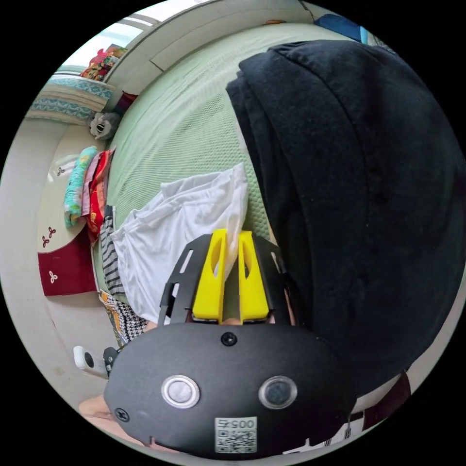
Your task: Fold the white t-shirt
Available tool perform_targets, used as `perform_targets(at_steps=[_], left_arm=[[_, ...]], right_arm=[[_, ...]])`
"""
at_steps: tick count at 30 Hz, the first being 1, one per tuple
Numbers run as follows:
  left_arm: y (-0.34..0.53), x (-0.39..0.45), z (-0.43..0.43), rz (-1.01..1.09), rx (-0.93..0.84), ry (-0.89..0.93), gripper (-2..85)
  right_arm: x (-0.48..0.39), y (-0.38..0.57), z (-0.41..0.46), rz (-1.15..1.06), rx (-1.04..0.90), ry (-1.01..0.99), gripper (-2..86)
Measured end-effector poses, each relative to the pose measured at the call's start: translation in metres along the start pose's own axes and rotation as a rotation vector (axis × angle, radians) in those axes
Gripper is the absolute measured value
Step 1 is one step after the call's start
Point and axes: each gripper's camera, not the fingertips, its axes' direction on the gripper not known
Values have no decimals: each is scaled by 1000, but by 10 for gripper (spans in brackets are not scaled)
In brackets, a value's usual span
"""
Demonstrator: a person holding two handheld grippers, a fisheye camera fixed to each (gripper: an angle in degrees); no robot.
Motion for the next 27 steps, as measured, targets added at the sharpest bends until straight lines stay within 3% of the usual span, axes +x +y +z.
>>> perform_targets(at_steps=[3, 10, 18, 27], left_arm=[[4, 5, -12, 10, 6, 13, 38], [13, 12, -61, 20, 86, 39, 36], [12, 29, -120, 46, 208, 91, 36], [33, 21, -146, 45, 227, 156, 35]], right_arm=[[3, -2, -5, 25, 22, -86, 0], [-32, -7, -36, -37, 65, -74, -16], [-62, -4, -97, -41, 143, 17, -16], [-93, 22, -126, 10, 174, 150, -16]])
